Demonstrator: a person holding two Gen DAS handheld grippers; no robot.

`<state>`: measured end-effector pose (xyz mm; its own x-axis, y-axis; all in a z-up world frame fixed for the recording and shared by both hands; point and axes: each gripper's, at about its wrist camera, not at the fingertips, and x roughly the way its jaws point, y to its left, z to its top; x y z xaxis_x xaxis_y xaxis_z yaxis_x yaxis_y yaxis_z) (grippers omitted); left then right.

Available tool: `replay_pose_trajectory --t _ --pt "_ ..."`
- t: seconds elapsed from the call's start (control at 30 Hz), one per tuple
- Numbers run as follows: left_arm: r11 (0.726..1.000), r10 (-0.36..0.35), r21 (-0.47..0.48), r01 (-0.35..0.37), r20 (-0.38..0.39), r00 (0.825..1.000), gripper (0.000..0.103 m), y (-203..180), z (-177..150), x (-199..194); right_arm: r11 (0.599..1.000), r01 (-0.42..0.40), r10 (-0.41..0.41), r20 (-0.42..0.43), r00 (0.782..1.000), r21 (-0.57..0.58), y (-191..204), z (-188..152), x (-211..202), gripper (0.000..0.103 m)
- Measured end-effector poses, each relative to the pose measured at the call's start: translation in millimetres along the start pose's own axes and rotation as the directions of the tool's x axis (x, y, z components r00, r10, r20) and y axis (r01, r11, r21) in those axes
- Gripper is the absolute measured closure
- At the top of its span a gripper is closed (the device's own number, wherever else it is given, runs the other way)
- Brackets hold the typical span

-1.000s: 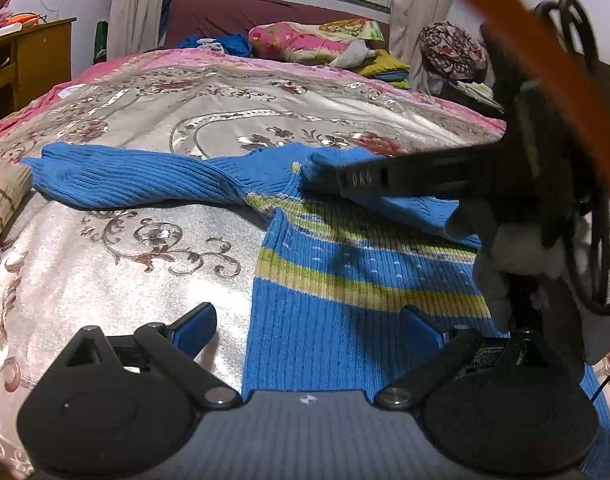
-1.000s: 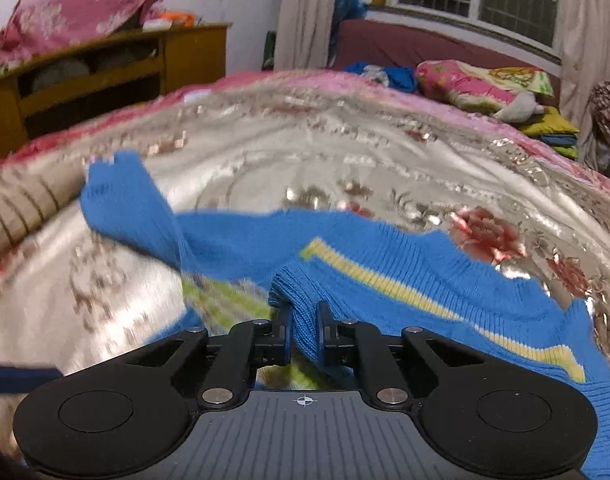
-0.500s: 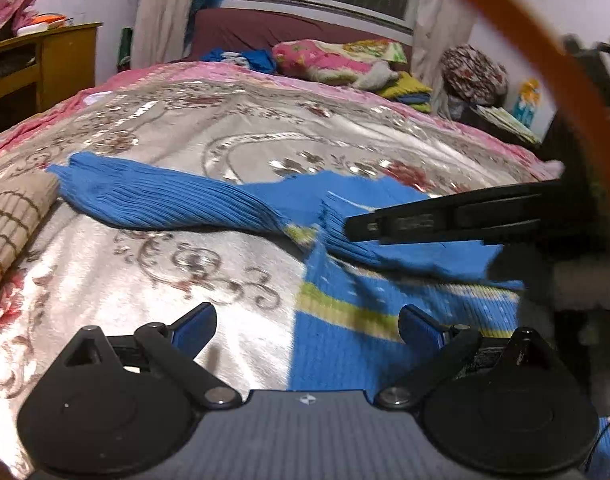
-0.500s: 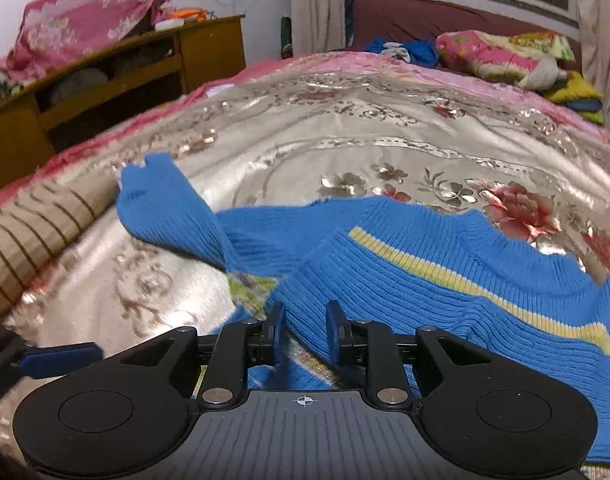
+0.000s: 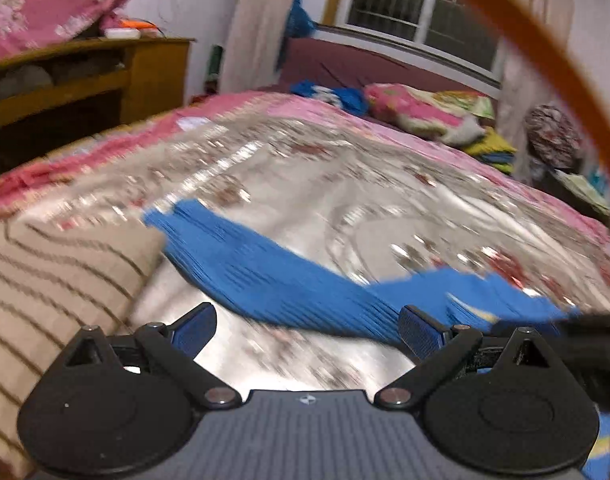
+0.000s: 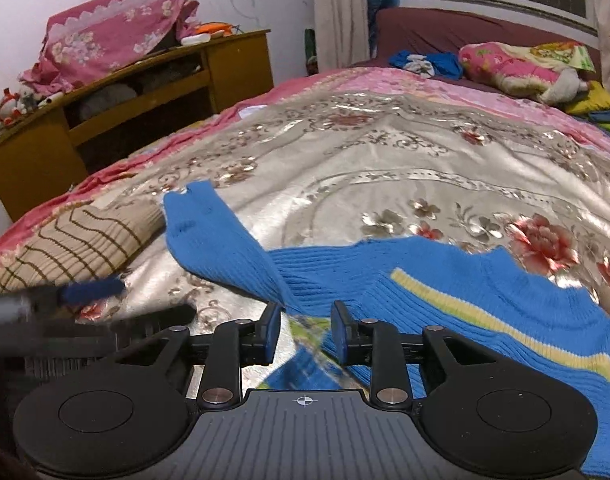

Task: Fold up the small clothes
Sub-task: 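Grasp the other sleeve cuff with the left gripper and lift it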

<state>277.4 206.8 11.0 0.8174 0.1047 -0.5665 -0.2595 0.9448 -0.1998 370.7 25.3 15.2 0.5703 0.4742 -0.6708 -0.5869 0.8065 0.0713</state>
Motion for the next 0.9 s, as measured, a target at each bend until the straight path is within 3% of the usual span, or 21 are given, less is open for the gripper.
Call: replay_pose_trajectory --t 0.4,0.57,0.67,0.83,0.9 --pt "0.987 0.094 -0.114 -0.111 -0.147 0.985 0.006 48 87 104 1.000 -0.024 0.023 0.015 1.000 0.018 -5 8 31 0.075" --pt "0.974 0.190 -0.072 -0.215 -0.259 0.947 0.021 55 100 151 0.999 -0.031 0.030 0.013 0.999 0.044 -14 8 44 0.075" --pt "0.959 0.226 -0.094 -0.268 -0.315 0.922 0.030 63 101 173 0.998 -0.047 0.047 0.016 0.999 0.052 -17 6 48 0.075" --pt "0.938 0.288 -0.092 -0.335 -0.334 0.897 0.031 63 111 196 0.996 -0.065 0.064 0.020 0.998 0.057 -21 2 52 0.075" --pt "0.928 0.330 -0.048 -0.368 -0.348 0.878 0.031 57 115 205 0.995 -0.073 0.072 0.022 0.997 0.065 -22 1 53 0.075"
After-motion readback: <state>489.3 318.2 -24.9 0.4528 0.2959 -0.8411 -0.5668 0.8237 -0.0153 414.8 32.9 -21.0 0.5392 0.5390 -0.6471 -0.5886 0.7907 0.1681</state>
